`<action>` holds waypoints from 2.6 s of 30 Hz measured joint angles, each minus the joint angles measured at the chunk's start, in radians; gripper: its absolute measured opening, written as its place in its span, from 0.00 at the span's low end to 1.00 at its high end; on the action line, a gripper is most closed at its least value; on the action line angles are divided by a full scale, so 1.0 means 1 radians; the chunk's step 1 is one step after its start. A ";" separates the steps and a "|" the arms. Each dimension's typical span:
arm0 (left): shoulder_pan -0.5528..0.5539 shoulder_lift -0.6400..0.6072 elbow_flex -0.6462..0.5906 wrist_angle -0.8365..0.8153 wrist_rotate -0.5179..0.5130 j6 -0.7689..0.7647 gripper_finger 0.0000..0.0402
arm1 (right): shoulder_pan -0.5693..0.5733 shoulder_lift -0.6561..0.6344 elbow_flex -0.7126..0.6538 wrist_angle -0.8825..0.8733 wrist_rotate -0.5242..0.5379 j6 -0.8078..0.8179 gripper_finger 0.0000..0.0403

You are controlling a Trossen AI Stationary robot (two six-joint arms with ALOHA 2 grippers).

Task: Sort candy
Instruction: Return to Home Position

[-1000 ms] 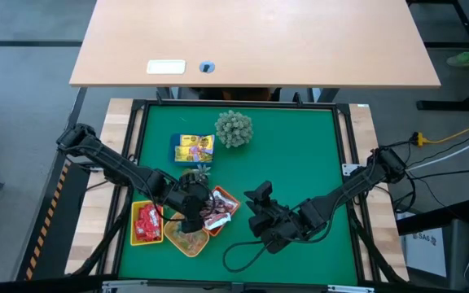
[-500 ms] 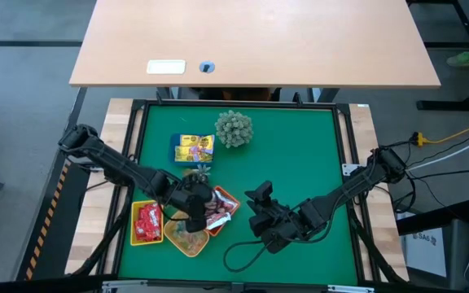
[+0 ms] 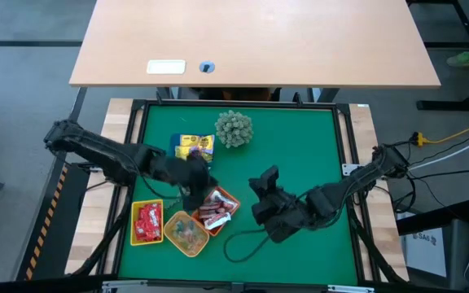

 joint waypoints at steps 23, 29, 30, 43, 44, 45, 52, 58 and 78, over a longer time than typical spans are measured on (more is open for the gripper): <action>0.138 -0.579 0.001 -0.313 -0.156 0.346 0.00 | -0.267 -0.463 0.137 -0.690 -0.253 0.585 0.02; 0.110 -0.685 -0.030 -0.390 -0.155 0.373 0.00 | -0.267 -0.634 0.003 -0.649 -0.258 0.690 0.00; 0.107 -0.708 -0.054 -0.375 -0.155 0.389 0.00 | -0.267 -0.671 -0.049 -0.629 -0.257 0.697 0.00; 0.112 -0.960 -0.603 0.127 -0.153 0.573 0.00 | -0.268 -1.172 -0.910 -0.047 -0.297 0.707 0.02; 0.117 -0.973 -0.633 0.156 -0.153 0.584 0.00 | -0.268 -1.206 -0.961 0.002 -0.321 0.707 0.02; 0.124 -0.986 -0.660 0.182 -0.154 0.587 0.00 | -0.268 -1.238 -1.009 0.055 -0.351 0.707 0.02; 0.181 -1.077 -0.806 0.228 -0.149 0.563 0.00 | -0.268 -1.405 -1.252 0.431 -0.494 0.566 0.02; 0.233 -1.125 -0.944 0.378 -0.039 0.572 0.00 | -0.268 -1.465 -1.371 0.612 -0.497 0.466 0.02; 0.505 -1.131 -1.102 0.531 0.324 0.560 0.00 | -0.268 -1.467 -1.611 0.838 -0.582 0.474 0.02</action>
